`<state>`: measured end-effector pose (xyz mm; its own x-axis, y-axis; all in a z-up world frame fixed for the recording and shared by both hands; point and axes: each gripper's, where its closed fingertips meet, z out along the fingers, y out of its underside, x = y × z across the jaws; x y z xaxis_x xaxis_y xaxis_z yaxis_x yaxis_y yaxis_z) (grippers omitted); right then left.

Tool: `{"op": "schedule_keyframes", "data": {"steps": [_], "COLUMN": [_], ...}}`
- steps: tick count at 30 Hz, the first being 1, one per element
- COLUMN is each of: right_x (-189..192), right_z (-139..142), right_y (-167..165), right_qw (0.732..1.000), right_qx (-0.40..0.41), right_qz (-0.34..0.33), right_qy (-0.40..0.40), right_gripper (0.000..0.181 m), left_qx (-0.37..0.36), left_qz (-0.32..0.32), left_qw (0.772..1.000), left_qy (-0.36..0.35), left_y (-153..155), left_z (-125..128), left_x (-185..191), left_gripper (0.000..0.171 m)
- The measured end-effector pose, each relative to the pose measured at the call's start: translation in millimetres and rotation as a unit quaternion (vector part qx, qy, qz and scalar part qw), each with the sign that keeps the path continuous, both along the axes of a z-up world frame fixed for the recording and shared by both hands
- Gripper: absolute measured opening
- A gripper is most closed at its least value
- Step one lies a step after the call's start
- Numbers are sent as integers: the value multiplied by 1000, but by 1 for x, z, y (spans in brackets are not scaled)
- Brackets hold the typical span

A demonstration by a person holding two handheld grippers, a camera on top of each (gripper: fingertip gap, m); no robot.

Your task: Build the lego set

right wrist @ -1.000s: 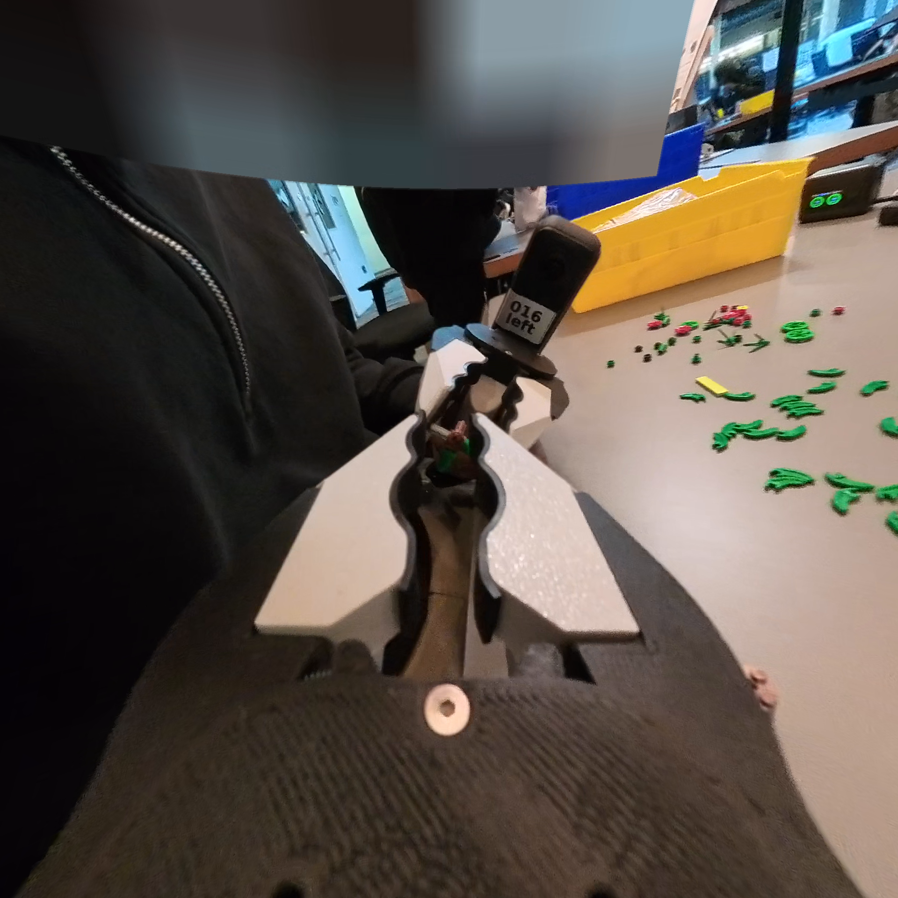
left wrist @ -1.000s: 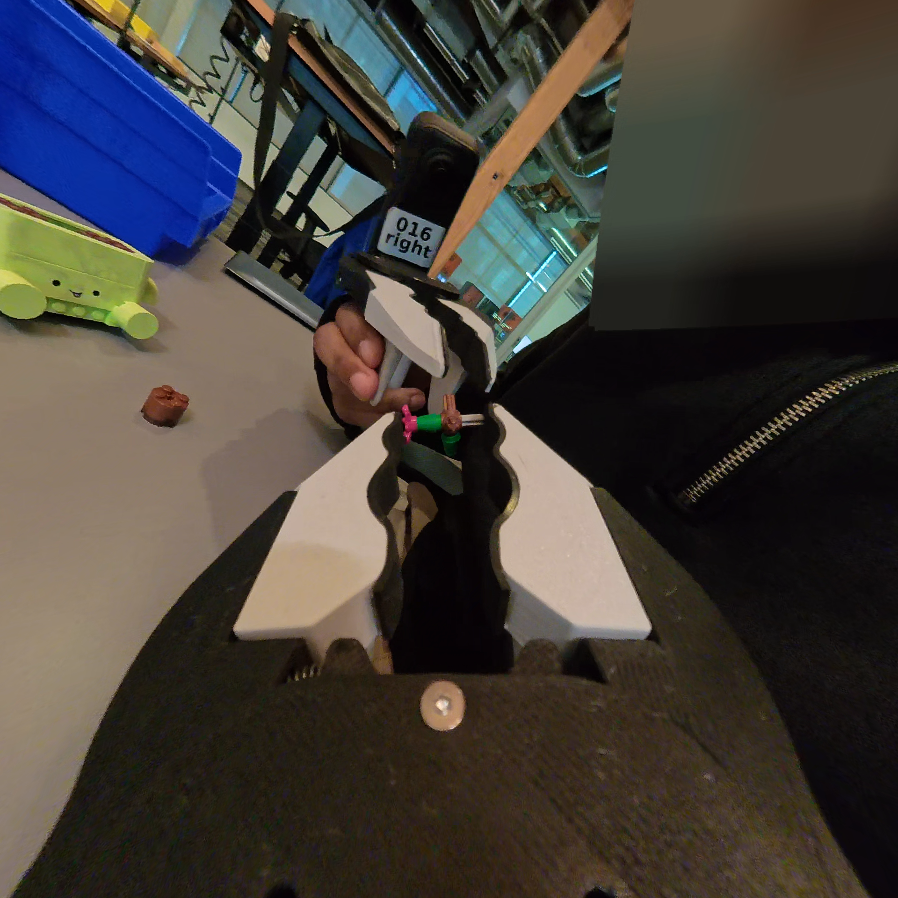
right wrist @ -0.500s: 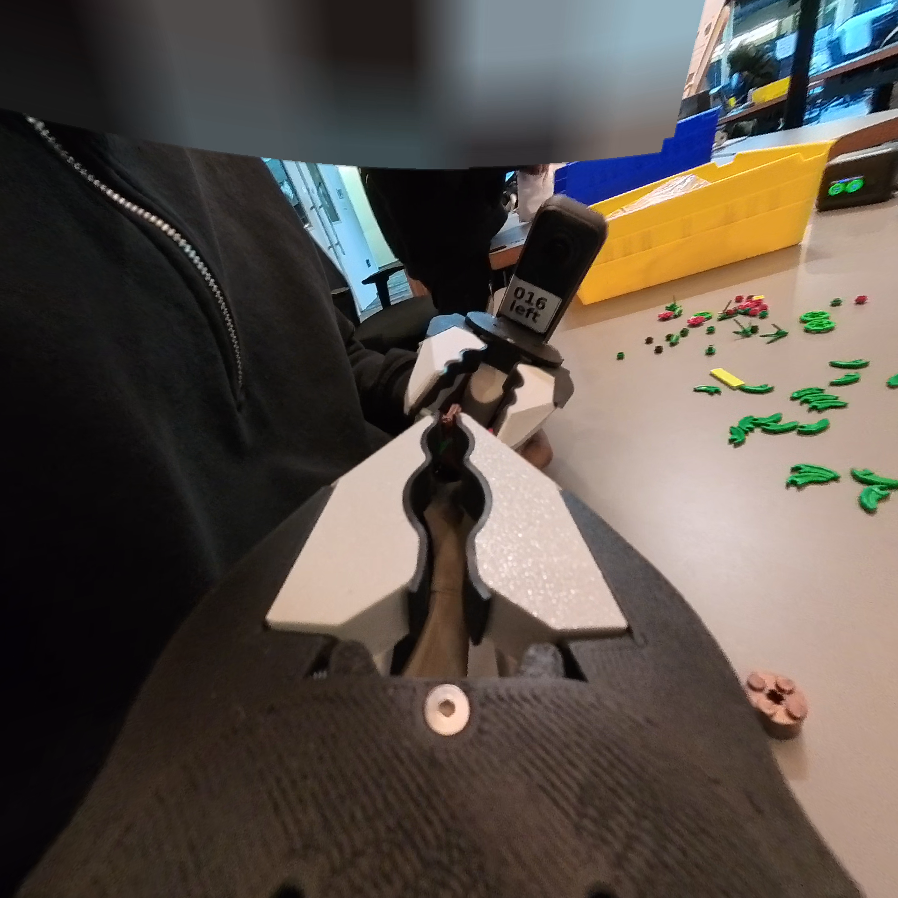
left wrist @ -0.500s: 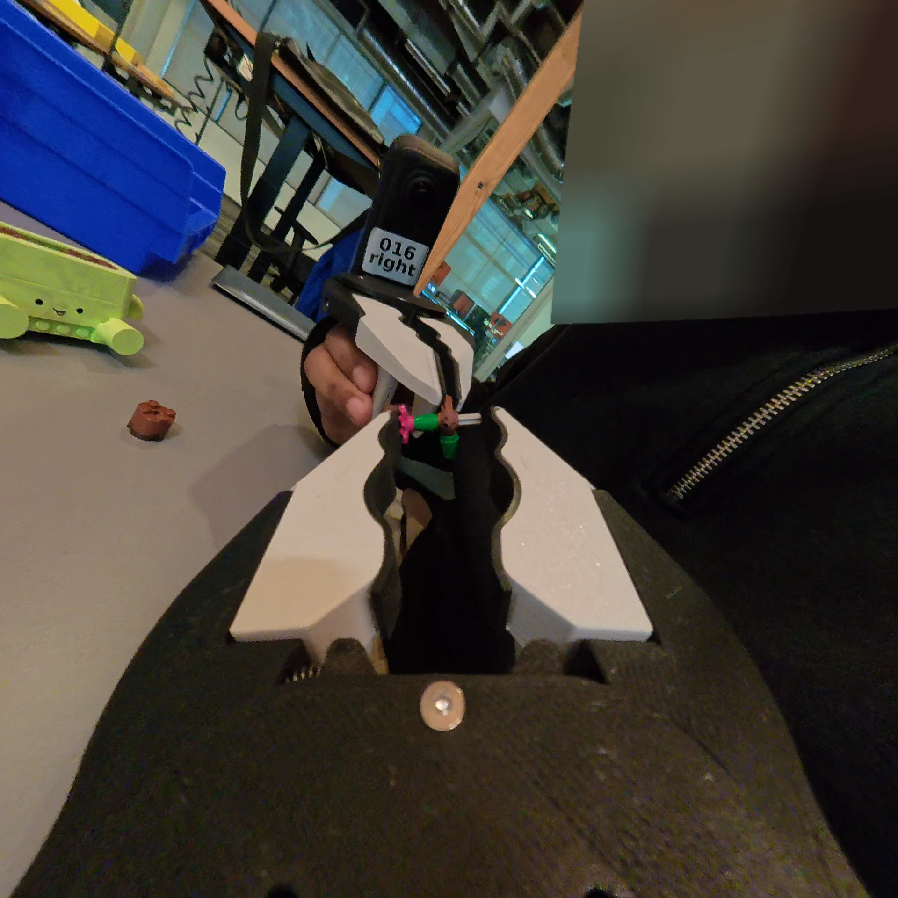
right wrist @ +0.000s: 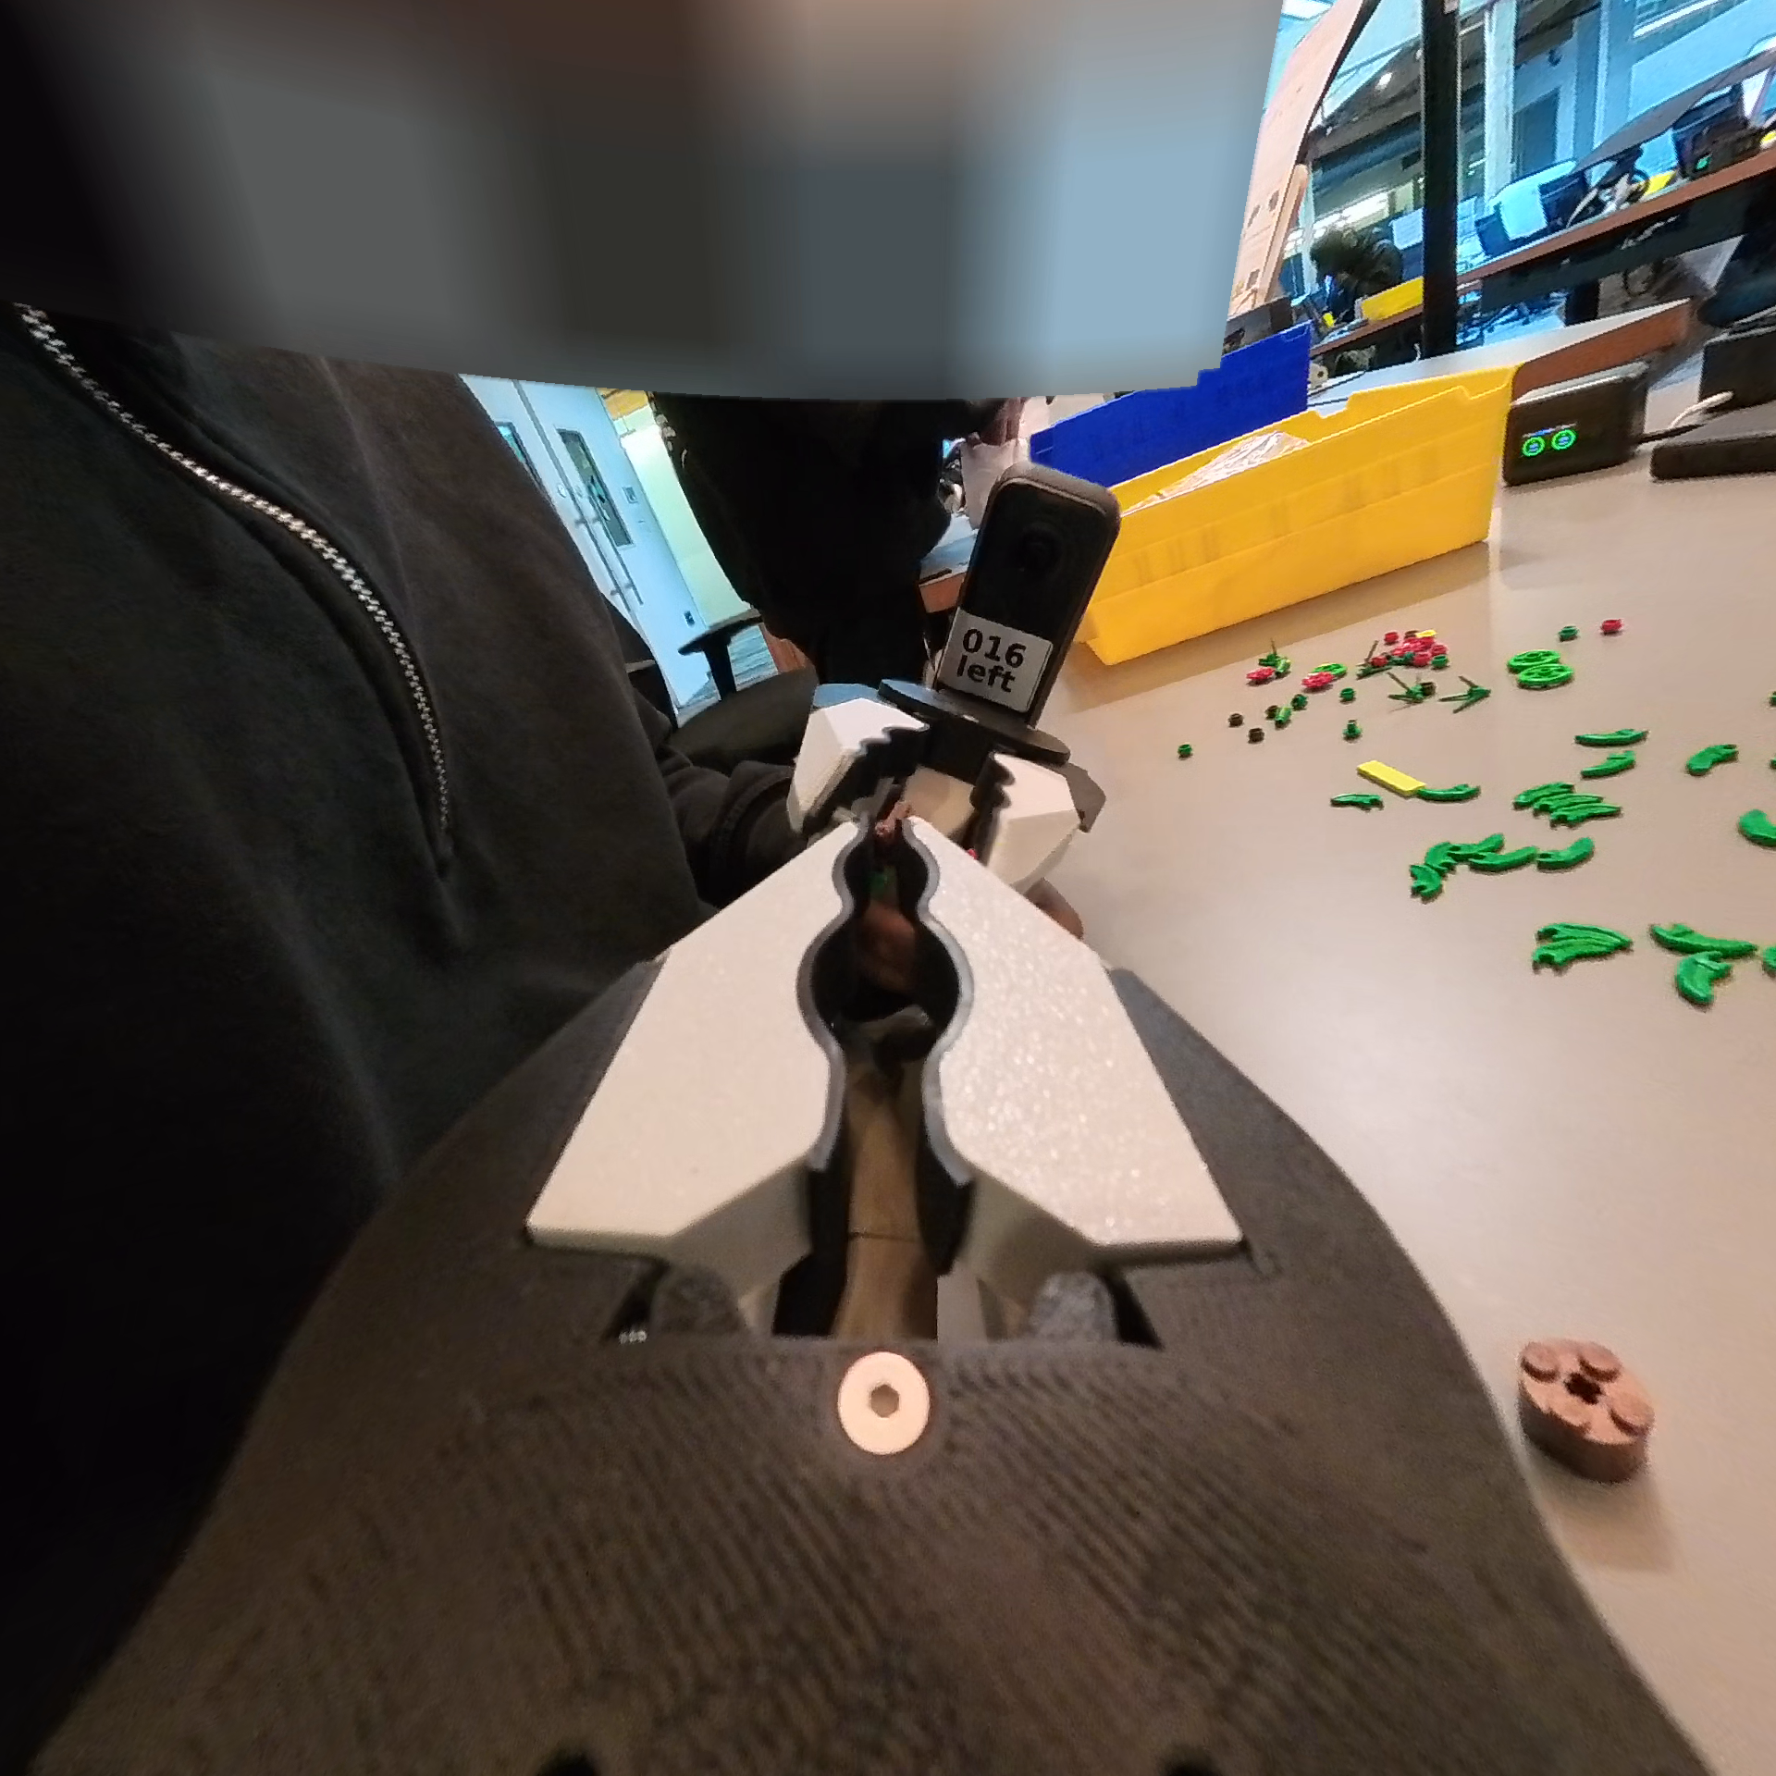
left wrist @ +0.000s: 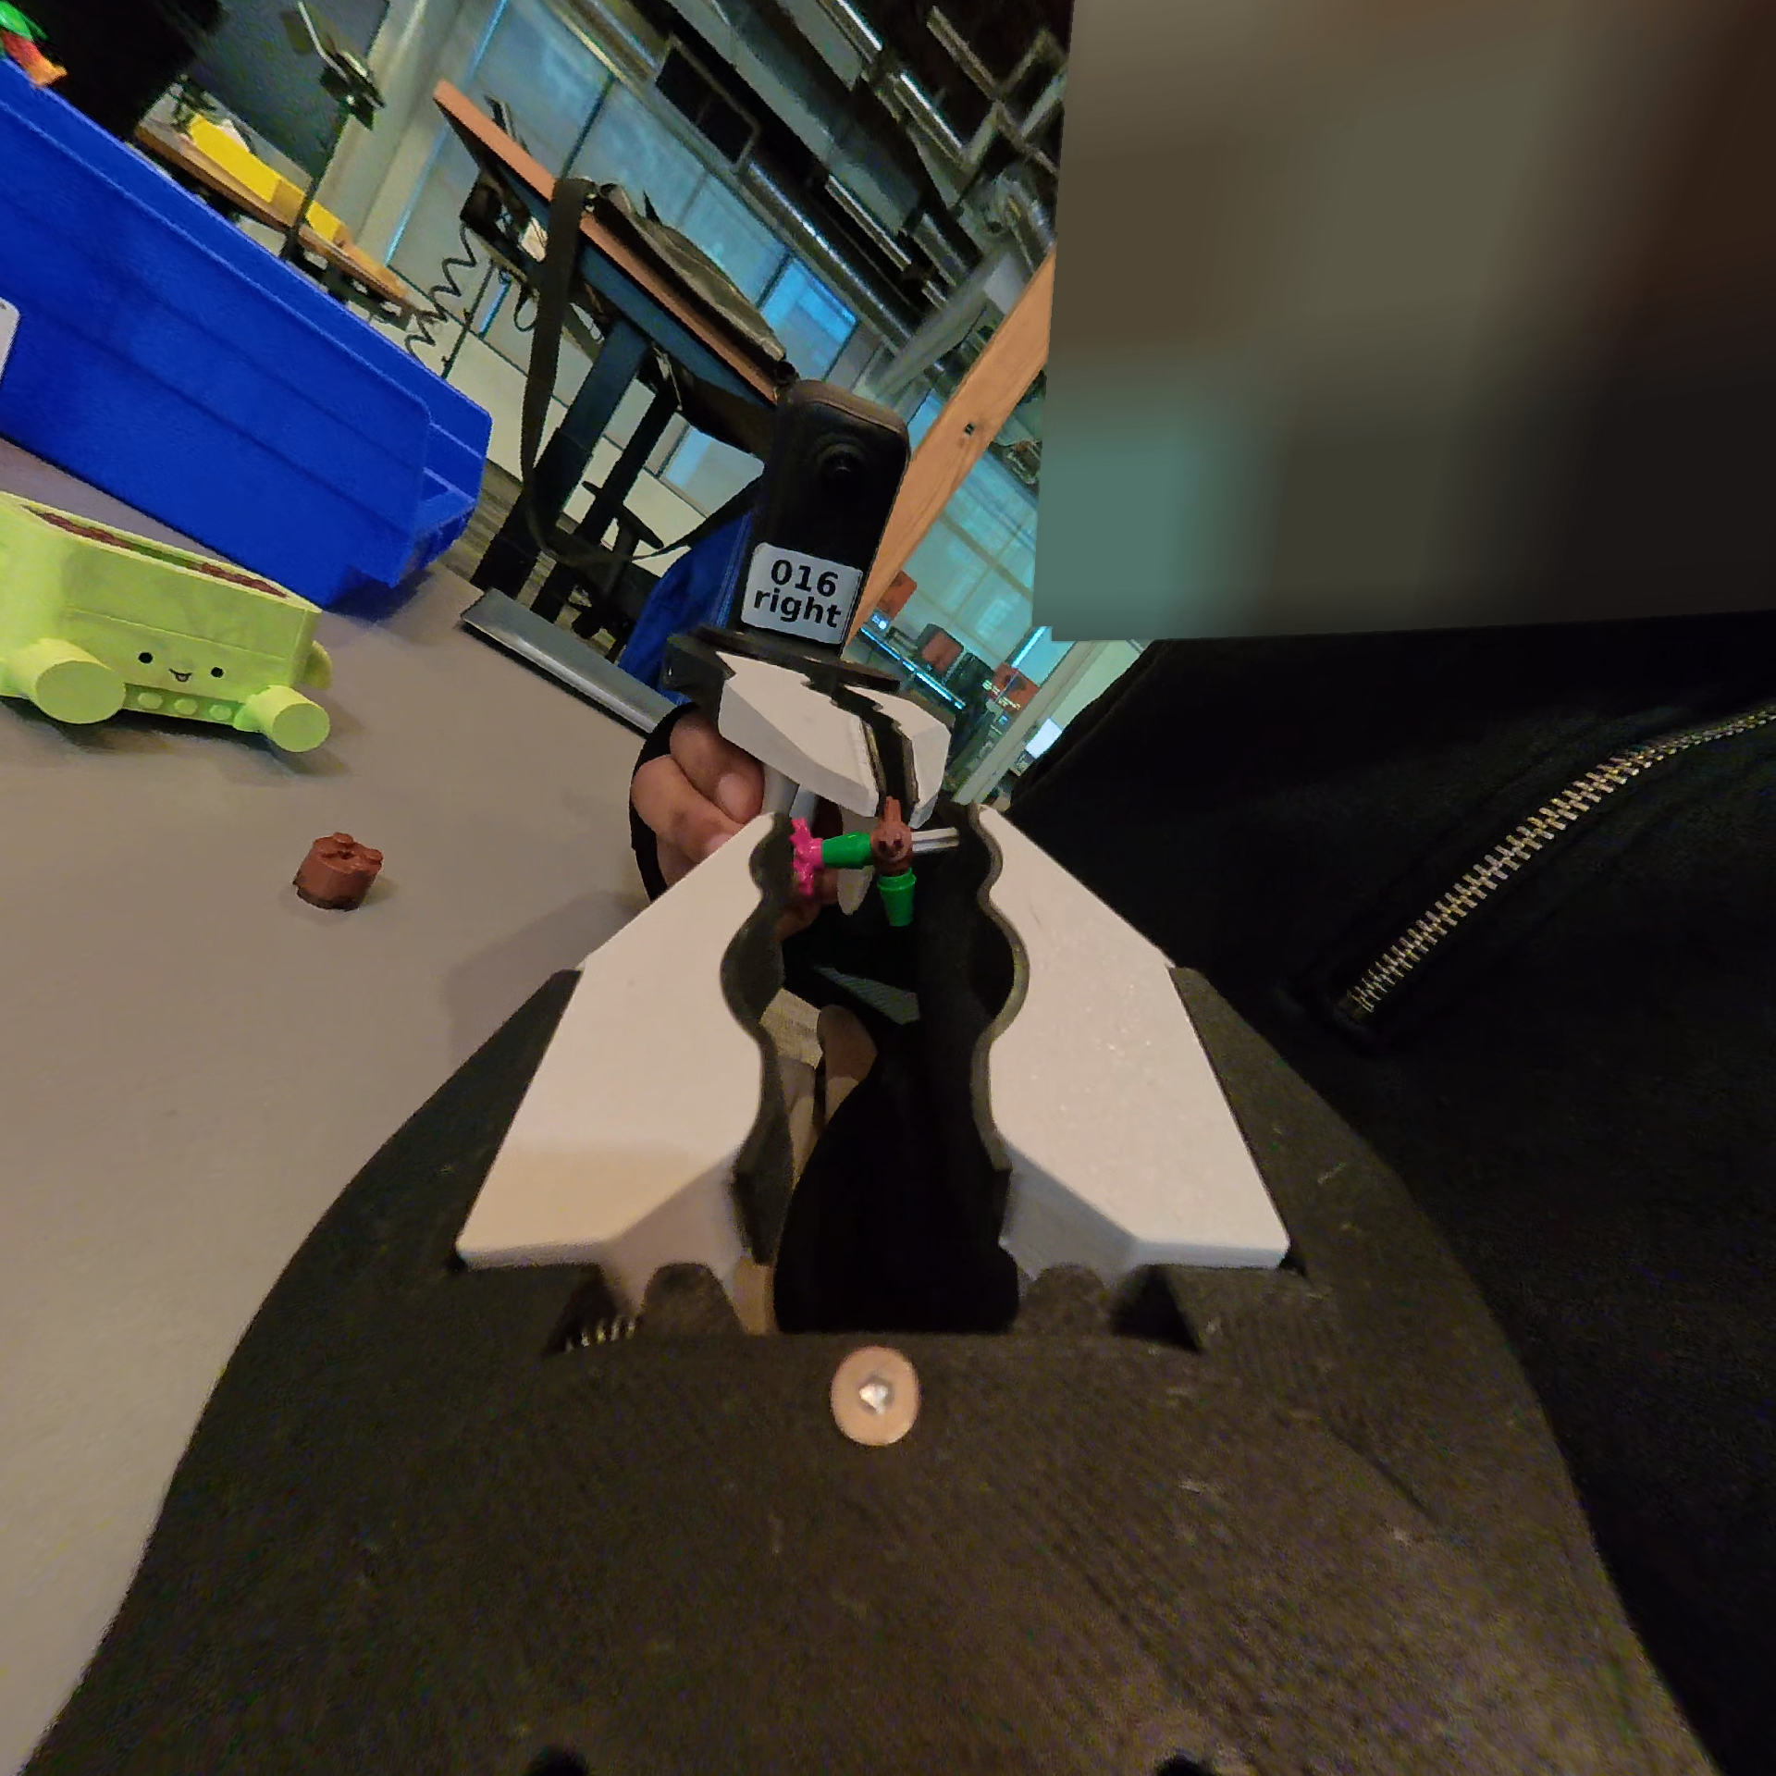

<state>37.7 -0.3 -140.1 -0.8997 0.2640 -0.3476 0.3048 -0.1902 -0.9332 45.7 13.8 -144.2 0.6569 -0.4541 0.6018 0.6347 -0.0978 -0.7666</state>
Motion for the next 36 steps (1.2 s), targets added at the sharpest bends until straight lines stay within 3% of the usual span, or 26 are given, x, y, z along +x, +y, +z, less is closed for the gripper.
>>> {"op": "schedule_keyframes", "data": {"steps": [36], "right_x": [0], "right_z": [4], "right_y": [1], "right_qw": [1000], "right_qx": [-9], "right_qz": [-9], "right_qy": [23], "right_gripper": [1], "left_qx": [10], "left_qz": [13], "left_qw": [1000], "left_qy": [2], "left_y": [2], "left_z": [3], "left_x": [-1], "left_gripper": [30]}}
